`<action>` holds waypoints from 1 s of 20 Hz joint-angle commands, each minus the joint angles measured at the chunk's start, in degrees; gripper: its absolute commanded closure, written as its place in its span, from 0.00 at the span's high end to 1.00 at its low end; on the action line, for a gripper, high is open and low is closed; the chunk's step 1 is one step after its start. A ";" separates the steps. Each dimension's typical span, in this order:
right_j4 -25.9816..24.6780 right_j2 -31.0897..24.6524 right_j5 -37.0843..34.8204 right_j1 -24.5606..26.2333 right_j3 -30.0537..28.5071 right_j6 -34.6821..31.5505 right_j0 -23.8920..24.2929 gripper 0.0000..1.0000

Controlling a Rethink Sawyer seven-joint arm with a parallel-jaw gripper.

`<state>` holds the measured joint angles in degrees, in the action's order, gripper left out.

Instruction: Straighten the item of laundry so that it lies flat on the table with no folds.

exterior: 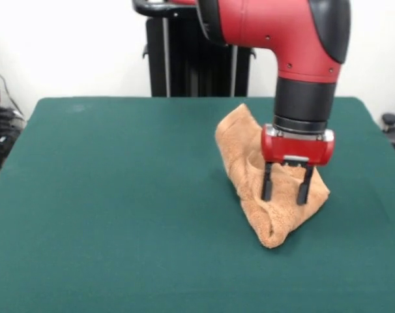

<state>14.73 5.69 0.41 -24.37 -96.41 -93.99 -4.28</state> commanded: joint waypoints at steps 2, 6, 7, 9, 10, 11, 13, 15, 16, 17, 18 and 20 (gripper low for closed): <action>7.35 -2.01 -0.06 6.10 0.08 -16.79 -4.85 1.00; 9.42 -1.91 0.63 7.17 0.79 -16.57 -5.94 1.00; 9.73 -2.06 0.84 7.39 0.91 -16.40 -5.95 1.00; 10.29 -2.01 0.87 7.38 0.74 -16.16 -6.12 1.00; 10.78 -1.90 0.58 7.35 0.86 -16.11 -6.36 1.00; 11.29 -1.79 0.59 7.41 0.89 -16.19 -6.69 1.00; 12.81 -1.79 0.60 8.38 1.94 -16.42 -7.49 1.00; 15.53 -0.70 0.87 10.31 4.11 -16.97 -9.45 1.00; 17.20 -0.16 1.20 11.58 5.32 -17.33 -10.53 1.00; 19.10 0.64 1.38 12.81 6.51 -17.67 -11.86 1.00; 20.93 1.48 1.31 13.77 7.49 -17.95 -13.08 1.00; 24.24 2.85 0.54 15.11 8.98 -18.41 -15.21 1.00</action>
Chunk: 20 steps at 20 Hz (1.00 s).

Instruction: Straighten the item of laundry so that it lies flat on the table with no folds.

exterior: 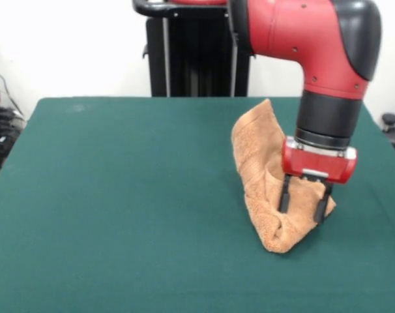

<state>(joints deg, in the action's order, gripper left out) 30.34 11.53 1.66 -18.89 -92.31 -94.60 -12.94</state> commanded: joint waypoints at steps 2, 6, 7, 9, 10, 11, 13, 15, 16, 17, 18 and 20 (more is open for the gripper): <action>12.05 -1.18 -1.83 10.80 6.23 -18.20 -8.90 1.00; 18.36 1.66 -3.75 13.37 9.28 -18.50 -12.59 1.00; 19.65 2.02 -3.94 13.96 9.89 -18.55 -13.21 1.00; 22.01 2.70 -3.96 15.12 10.95 -18.38 -14.23 1.00; 22.91 2.79 -3.82 15.56 11.45 -18.18 -14.45 1.00; 23.61 2.57 -3.44 15.94 11.81 -17.94 -14.52 1.00; 24.96 2.68 -3.07 16.68 12.46 -17.53 -14.86 1.00; 25.34 2.36 -2.71 16.65 12.33 -16.93 -14.72 1.00; 25.08 2.16 -2.79 16.25 11.91 -16.56 -14.46 1.00; 24.81 1.96 -2.88 15.85 11.49 -16.20 -14.21 1.00; 24.36 1.55 -2.78 15.30 10.82 -15.86 -13.82 1.00; 23.15 0.34 -2.32 14.10 9.56 -15.21 -12.73 1.00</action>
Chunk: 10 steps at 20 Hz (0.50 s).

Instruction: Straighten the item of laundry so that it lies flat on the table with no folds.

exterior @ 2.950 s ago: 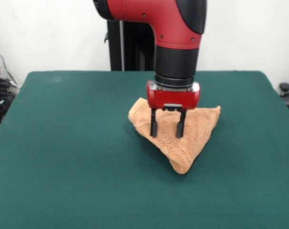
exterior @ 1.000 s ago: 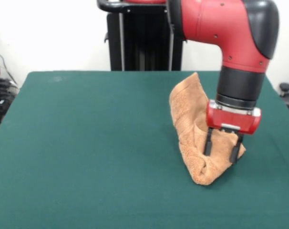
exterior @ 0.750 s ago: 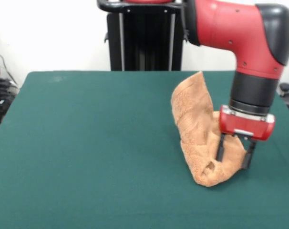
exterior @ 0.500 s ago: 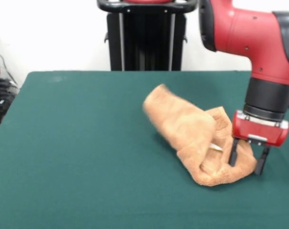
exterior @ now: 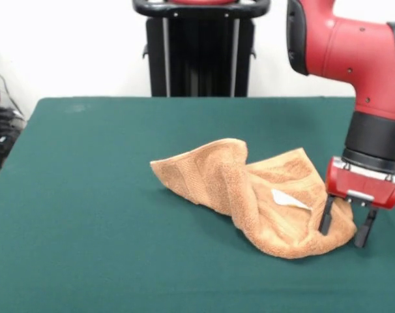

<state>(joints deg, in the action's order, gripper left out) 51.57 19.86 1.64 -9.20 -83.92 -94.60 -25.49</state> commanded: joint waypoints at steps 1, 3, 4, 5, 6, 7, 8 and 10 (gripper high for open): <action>1.47 -8.39 -2.19 4.05 0.81 -14.98 0.20 1.00; 1.13 -8.76 -2.18 3.43 0.19 -15.01 0.50 1.00; 1.22 -8.82 -2.42 3.13 -0.02 -15.18 0.46 1.00; 1.53 -8.55 -2.70 3.13 0.09 -15.37 0.18 1.00; 1.85 -8.27 -2.97 3.13 0.20 -15.55 -0.09 1.00; 2.00 -8.28 -3.16 3.16 0.36 -15.63 -0.14 1.00; 2.19 -8.18 -3.37 3.25 0.56 -15.72 -0.26 1.00; 2.90 -7.57 -4.00 3.69 1.21 -16.03 -0.76 1.00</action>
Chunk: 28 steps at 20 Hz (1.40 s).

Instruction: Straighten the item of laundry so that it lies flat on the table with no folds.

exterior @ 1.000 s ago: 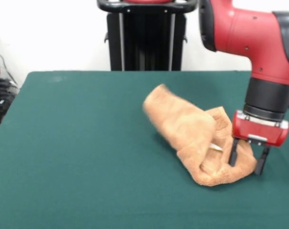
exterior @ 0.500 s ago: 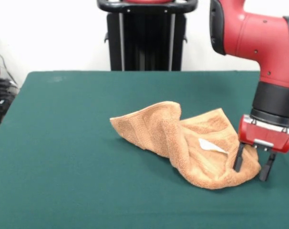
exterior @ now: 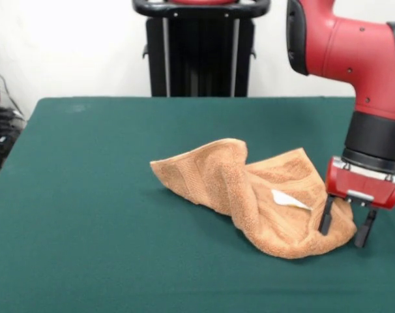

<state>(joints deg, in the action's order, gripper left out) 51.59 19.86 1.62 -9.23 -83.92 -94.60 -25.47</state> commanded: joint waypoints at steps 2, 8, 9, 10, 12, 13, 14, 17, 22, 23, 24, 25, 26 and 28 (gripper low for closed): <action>3.40 -7.75 -4.66 3.96 1.97 -16.36 -0.73 1.00; 10.09 2.00 -14.32 10.56 11.25 -24.32 -6.85 1.00; 11.08 4.19 -15.87 12.40 13.45 -26.52 -7.86 1.00; 11.84 6.07 -17.07 14.22 15.59 -28.62 -8.54 1.00; 12.80 8.74 -18.63 16.68 18.42 -31.90 -9.45 1.00; 13.01 9.52 -19.01 17.31 19.12 -33.07 -9.68 1.00; 13.21 10.31 -19.38 17.95 19.82 -34.23 -9.92 1.00; 11.66 11.65 -21.67 18.79 21.79 -36.39 -9.82 1.00; 9.17 9.56 -21.79 16.73 20.01 -34.92 -9.11 1.00; 8.62 8.33 -20.93 15.81 18.86 -33.97 -8.75 1.00; 8.07 7.51 -20.54 14.99 17.93 -33.24 -8.50 1.00; 7.44 6.81 -20.38 14.04 16.92 -32.50 -8.26 1.00; 6.81 6.22 -20.39 13.02 15.74 -31.70 -8.01 1.00; 5.59 4.49 -20.44 9.70 12.23 -28.93 -7.24 1.00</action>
<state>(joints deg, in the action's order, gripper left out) 61.03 33.67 -8.95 3.59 -67.81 -113.74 -32.75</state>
